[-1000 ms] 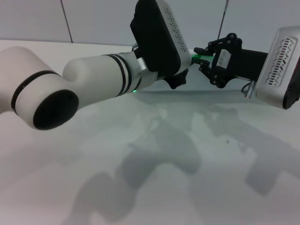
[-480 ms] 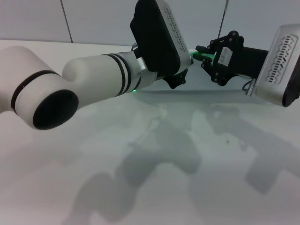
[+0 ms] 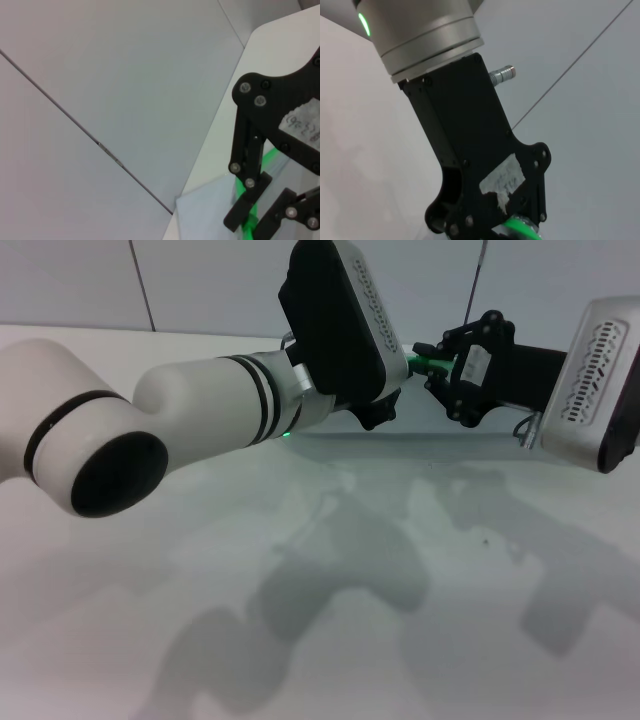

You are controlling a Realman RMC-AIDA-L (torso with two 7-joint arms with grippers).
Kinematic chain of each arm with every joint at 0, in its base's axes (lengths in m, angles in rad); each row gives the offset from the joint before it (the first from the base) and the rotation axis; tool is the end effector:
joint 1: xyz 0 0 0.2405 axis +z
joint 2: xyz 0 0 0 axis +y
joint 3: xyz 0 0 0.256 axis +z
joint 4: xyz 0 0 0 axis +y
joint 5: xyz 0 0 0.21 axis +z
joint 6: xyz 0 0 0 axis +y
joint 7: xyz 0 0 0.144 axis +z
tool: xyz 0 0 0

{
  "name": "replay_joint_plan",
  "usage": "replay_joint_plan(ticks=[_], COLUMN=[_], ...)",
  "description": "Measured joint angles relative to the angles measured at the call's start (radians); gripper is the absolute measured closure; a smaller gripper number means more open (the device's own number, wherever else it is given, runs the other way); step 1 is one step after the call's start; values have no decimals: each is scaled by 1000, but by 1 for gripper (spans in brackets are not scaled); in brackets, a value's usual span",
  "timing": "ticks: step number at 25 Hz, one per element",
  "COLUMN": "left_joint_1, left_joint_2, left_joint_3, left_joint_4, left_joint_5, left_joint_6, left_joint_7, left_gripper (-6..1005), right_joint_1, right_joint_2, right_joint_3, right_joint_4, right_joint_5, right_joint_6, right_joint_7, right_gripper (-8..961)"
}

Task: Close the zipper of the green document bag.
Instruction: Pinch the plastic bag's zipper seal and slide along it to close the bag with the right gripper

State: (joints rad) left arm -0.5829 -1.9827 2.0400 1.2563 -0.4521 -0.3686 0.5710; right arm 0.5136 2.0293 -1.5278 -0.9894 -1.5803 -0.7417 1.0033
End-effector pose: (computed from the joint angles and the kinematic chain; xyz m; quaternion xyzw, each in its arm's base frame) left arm -0.1092 0.3941 -0.0706 -0.9183 0.0592 -0.0055 0.3914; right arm 0.1716 0.4041 -0.0270 -0.9268 -0.1506 0.0775 0.3353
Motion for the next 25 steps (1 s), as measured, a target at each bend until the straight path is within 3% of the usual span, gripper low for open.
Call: replay_joint_plan(ticks=[9,25], left_joint_1=[0,2], left_joint_2=[-2,-1], left_joint_3=[0,0], left_joint_4=[0,1], left_joint_5=[0,0], left_joint_6=[-1,-1], left_joint_7=[2,3], left_gripper=[914,914], right_joint_1=[0,4], right_joint_2=[1,2], right_joint_3=[-3,-5], right_joint_4=[1,17], right_joint_5=[-1,-6], right_joint_6=[4,43], right_joint_7=[0,7], right_gripper=[815,867])
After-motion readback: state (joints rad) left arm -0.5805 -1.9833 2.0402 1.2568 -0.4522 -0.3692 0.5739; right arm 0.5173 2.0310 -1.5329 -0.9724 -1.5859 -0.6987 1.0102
